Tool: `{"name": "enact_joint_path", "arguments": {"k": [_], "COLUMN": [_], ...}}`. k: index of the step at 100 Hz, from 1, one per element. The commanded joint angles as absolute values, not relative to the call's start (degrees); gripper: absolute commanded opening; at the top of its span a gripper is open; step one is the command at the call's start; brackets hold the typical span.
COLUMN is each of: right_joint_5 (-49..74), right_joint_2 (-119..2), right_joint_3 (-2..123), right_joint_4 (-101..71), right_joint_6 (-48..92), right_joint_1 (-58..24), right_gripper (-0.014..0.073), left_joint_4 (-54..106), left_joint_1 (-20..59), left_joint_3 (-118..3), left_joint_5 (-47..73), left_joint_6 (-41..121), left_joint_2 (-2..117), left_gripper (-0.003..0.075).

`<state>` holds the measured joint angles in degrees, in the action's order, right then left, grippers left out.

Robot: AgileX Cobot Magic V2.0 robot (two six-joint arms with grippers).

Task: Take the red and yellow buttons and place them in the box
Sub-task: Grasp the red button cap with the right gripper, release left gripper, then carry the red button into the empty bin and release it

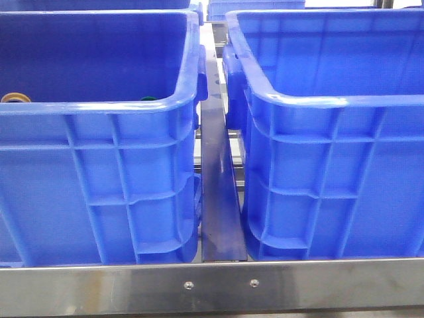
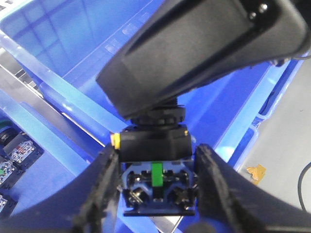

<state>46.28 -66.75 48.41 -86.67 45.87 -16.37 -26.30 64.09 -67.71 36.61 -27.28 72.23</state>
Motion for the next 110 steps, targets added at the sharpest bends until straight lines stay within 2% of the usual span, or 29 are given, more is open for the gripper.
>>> {"name": "enact_joint_path", "arguments": {"k": [1,10,12,17,21,26,54,71,92,110], "right_joint_5": [47.15,47.08,47.08,47.08,46.87,46.59,41.39,39.3,38.79,38.79], "right_joint_2": [-65.78,-65.78,-65.78,-65.78,-65.78,-65.78,-65.59,-65.59,-65.59,-65.59], "right_joint_3": [50.56,50.56,50.56,50.56,50.56,50.56,50.56,50.56,50.56,50.56], "right_joint_4": [-90.42,-90.42,-90.42,-90.42,-90.42,-90.42,-90.36,-90.24,-89.8,-88.73], "right_joint_6": [46.6,46.99,47.07,47.07,47.06,47.21,48.51,49.62,50.01,50.01], "right_joint_1": [-16.46,-16.46,-16.46,-16.46,-16.46,-16.46,-15.98,-15.15,-12.62,-10.43], "right_gripper": [0.0208,0.0208,0.0208,0.0208,0.0208,0.0208,0.0208,0.0208,0.0208,0.0208], "left_joint_4": [-27.48,-27.48,-27.48,-27.48,-27.48,-27.48,-27.48,-27.48,-27.47,-27.47], "left_joint_1": [64.45,64.45,64.45,64.45,64.45,64.45,64.26,61.55,54.19,44.49], "left_joint_3": [-69.56,-69.56,-69.56,-69.56,-69.56,-69.56,-69.67,-69.67,-68.41,-64.05], "left_joint_5": [34.07,34.94,35.19,35.54,35.7,35.99,38.77,39.2,39.28,39.28], "left_joint_6": [-27.47,-27.47,-27.6,-27.69,-27.69,-27.69,-28.21,-30.27,-30.78,-32.46], "left_joint_2": [70.95,70.95,70.95,70.95,70.95,70.95,70.6,68.95,64.44,58.8], "left_gripper": [0.0157,0.0351,0.0423,0.0533,0.0599,0.0638,0.064,0.064,0.064,0.064]}}
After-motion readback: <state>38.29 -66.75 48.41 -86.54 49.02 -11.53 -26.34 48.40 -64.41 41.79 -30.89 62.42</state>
